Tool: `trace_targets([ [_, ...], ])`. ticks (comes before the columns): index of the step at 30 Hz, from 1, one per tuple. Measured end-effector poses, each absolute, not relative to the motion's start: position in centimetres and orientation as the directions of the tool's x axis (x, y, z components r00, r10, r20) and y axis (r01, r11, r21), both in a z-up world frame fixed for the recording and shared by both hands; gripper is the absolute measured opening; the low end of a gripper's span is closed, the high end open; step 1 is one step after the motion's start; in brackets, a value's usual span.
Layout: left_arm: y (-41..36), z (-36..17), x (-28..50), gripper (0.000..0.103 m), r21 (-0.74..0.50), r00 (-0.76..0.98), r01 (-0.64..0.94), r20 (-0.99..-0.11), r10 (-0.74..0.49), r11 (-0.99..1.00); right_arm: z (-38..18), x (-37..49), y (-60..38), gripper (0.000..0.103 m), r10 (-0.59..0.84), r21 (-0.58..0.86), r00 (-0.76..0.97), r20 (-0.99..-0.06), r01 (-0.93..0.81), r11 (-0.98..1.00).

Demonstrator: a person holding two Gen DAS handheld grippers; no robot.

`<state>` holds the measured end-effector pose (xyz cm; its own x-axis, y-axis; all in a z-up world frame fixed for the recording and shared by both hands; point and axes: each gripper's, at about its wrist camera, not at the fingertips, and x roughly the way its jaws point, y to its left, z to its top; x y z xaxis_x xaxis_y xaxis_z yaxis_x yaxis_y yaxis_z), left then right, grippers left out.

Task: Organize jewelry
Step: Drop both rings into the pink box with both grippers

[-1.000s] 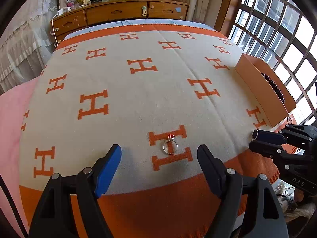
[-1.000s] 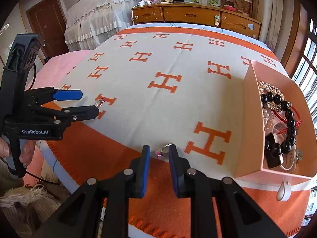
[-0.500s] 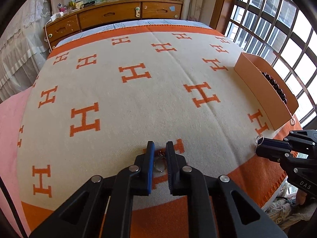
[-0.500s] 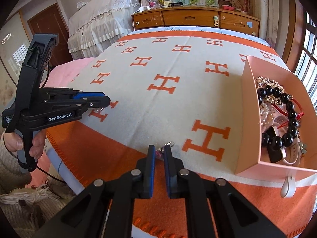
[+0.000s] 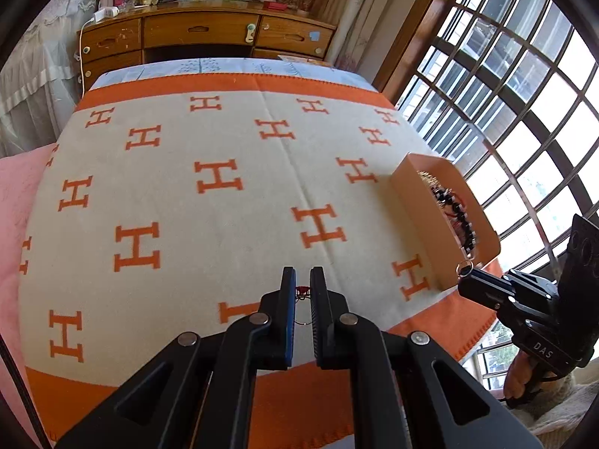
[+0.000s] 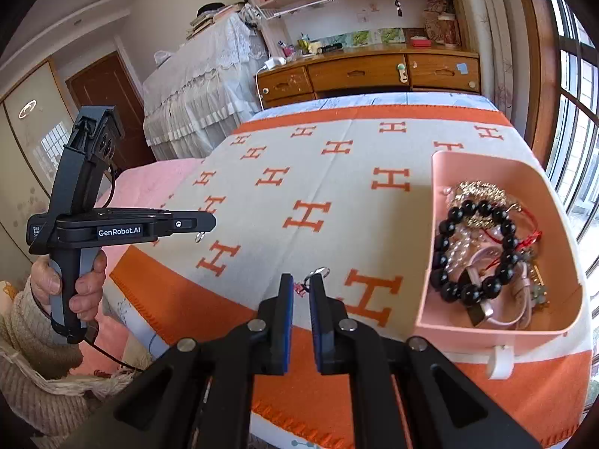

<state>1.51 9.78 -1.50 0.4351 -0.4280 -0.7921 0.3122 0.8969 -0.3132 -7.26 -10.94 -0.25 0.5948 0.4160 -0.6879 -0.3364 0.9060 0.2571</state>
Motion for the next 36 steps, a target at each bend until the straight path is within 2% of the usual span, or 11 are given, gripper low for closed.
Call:
trace_targets([
  [6, 5.2, 2.8, 2.8, 0.005, -0.356, 0.433, 0.380, -0.747, -0.504, 0.854, 3.5, -7.1, -15.9, 0.008, 0.392, 0.282, 0.681, -0.619, -0.273, 0.920],
  [12, -2.6, 5.8, 4.0, 0.005, -0.310, 0.439, 0.496, -0.716, -0.542, 0.811, 5.8, -6.2, -20.3, 0.008, 0.338, 0.280, 0.722, -0.603, -0.206, 0.938],
  [18, -9.4, 5.7, 5.4, 0.006, -0.277, 0.404, 0.555, -0.735, -0.545, 0.784, 4.5, -5.3, -23.2, 0.008, 0.332, 0.319, 0.692, -0.641, -0.153, 0.935],
  [22, -12.4, 3.8, 6.0, 0.006, -0.238, 0.376, 0.572, -0.774, -0.510, 0.785, 2.9, -5.1, -23.5, 0.009, 0.293, 0.270, 0.641, -0.710, -0.136, 0.953],
  [28, -14.2, 1.6, 6.1, 0.031, -0.206, 0.361, 0.569, -0.807, -0.468, 0.796, 1.4, -4.9, -24.6, 0.010, 0.320, 0.308, 0.596, -0.736, -0.126, 0.943],
  [30, -14.0, 1.5, 6.0, 0.047, -0.198, 0.374, 0.561, -0.805, -0.460, 0.803, 1.2, -5.0, -24.7, 0.010, 0.328, 0.320, 0.596, -0.733, -0.123, 0.939],
  [36, -12.6, 1.9, 5.0, 0.071, -0.144, 0.441, 0.535, -0.792, -0.421, 0.832, 1.0, -5.0, -24.4, 0.010, 0.332, 0.325, 0.604, -0.725, -0.125, 0.937],
])
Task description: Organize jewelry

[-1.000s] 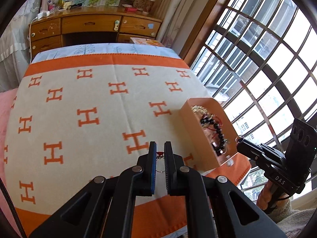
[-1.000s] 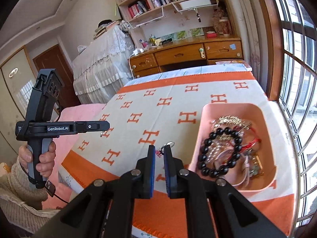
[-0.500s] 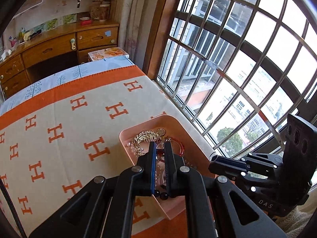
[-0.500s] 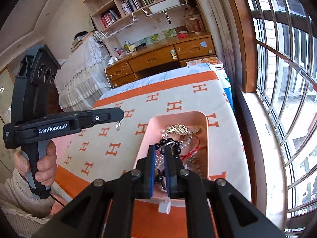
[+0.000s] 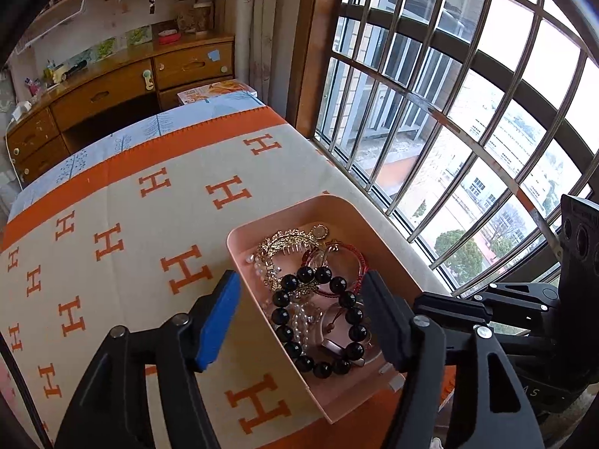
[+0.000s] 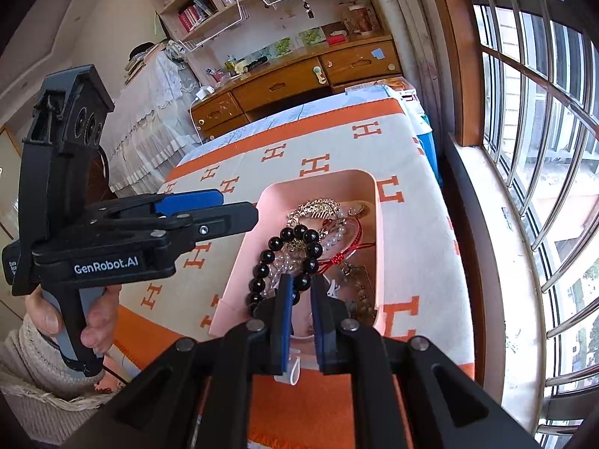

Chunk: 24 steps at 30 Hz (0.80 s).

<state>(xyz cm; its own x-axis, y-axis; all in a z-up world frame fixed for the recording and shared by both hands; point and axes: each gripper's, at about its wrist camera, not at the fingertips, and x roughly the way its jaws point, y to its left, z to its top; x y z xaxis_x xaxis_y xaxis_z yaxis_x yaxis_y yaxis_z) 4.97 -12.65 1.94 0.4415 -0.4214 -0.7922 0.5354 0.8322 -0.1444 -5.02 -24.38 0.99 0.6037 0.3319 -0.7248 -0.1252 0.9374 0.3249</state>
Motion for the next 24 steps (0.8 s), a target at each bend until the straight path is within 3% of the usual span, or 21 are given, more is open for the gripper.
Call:
trace_targets([
  [6, -9.8, 2.0, 3.2, 0.085, -0.098, 0.504, 0.450, -0.793, -0.343, 0.888, 1.0, -5.2, -22.9, 0.010, 0.341, 0.324, 0.594, -0.729, -0.141, 0.936],
  [12, -4.9, 2.8, 1.0, 0.087, -0.057, 0.560, 0.301, -0.797, -0.225, 0.952, 1.8, -5.9, -20.5, 0.011, 0.365, 0.328, 0.595, -0.716, -0.175, 0.928],
  [16, -1.5, 3.6, -1.1, 0.090, -0.030, 0.605, 0.219, -0.780, -0.160, 0.975, 2.7, -6.4, -18.8, 0.034, 0.362, 0.315, 0.608, -0.707, -0.187, 0.930],
  [18, 0.1, 4.2, -2.5, 0.102, -0.012, 0.638, 0.181, -0.760, -0.126, 0.983, 3.2, -6.6, -18.1, 0.035, 0.362, 0.316, 0.611, -0.704, -0.188, 0.930],
  [24, 3.6, 6.1, -5.0, 0.102, -0.007, 0.679, 0.076, -0.732, -0.057, 0.997, 5.1, -7.2, -15.3, 0.038, 0.375, 0.328, 0.629, -0.681, -0.196, 0.924],
])
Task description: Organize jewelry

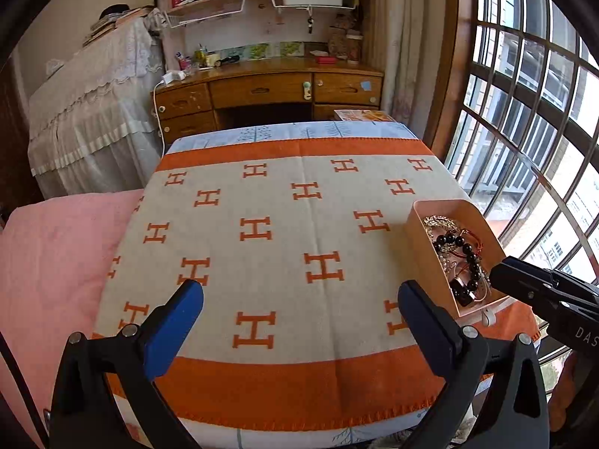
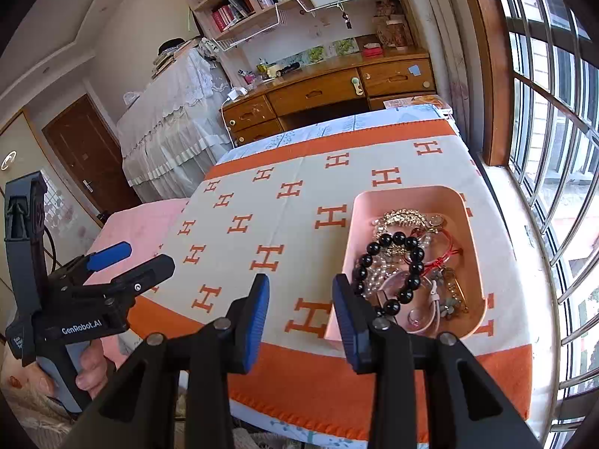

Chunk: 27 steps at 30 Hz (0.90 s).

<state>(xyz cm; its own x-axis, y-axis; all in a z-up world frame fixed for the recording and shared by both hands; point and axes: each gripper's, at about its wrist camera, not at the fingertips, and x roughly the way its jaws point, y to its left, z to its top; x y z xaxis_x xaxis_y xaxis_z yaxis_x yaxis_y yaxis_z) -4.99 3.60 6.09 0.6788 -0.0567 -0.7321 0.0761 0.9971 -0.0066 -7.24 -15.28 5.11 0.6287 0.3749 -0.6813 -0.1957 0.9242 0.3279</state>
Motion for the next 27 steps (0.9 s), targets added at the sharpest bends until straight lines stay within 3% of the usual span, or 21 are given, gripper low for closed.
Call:
trace_targets([
  [7, 5.9, 6.9, -7.2, 0.102, -0.005, 0.699, 0.004, -0.715, -0.007, 1.000, 7.3, -9.5, -11.8, 0.053, 0.357, 0.301, 0.680, -0.640, -0.206, 0.931],
  [27, 6.7, 6.9, -9.4, 0.102, 0.007, 0.742, -0.020, -0.670, 0.020, 1.000, 7.1, -11.5, -7.7, 0.056, 0.228, 0.177, 0.732, -0.641, -0.149, 0.973],
])
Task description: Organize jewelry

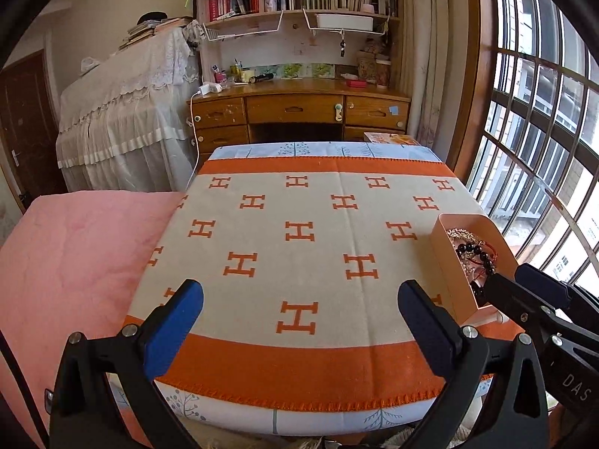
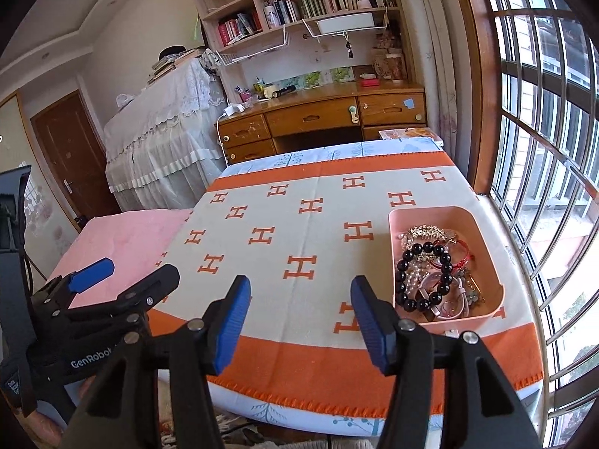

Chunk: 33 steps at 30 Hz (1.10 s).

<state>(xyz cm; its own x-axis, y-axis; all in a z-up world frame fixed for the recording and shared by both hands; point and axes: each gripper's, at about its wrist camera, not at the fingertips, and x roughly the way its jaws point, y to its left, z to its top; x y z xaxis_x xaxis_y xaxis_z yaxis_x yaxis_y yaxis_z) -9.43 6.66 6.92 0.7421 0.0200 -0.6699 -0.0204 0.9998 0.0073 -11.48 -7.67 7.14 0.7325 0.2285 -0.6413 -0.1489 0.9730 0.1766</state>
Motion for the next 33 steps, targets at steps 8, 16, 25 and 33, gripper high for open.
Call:
trace_targets([
  [8, 6.5, 6.3, -9.2, 0.102, -0.002, 0.729, -0.014, -0.684, 0.009, 1.000, 7.4, -12.2, -7.0, 0.056, 0.216, 0.138, 0.758, -0.616, -0.166, 0.976],
  [16, 6.2, 6.2, -9.3, 0.102, 0.001, 0.727, -0.007, -0.686, 0.006, 1.000, 7.5, -12.2, -6.9, 0.056, 0.233, 0.155, 0.755, -0.613, -0.174, 0.973],
  [25, 5.9, 5.9, -9.3, 0.102, 0.005, 0.734, -0.013, -0.679, 0.013, 1.000, 7.1, -12.1, -7.1, 0.056, 0.249, 0.183, 0.751, -0.611, -0.172, 0.968],
  [33, 5.8, 5.9, -9.4, 0.102, 0.006, 0.735, -0.013, -0.678, 0.014, 1.000, 6.8, -12.3, -7.2, 0.056, 0.257, 0.199, 0.752, -0.607, -0.169, 0.965],
])
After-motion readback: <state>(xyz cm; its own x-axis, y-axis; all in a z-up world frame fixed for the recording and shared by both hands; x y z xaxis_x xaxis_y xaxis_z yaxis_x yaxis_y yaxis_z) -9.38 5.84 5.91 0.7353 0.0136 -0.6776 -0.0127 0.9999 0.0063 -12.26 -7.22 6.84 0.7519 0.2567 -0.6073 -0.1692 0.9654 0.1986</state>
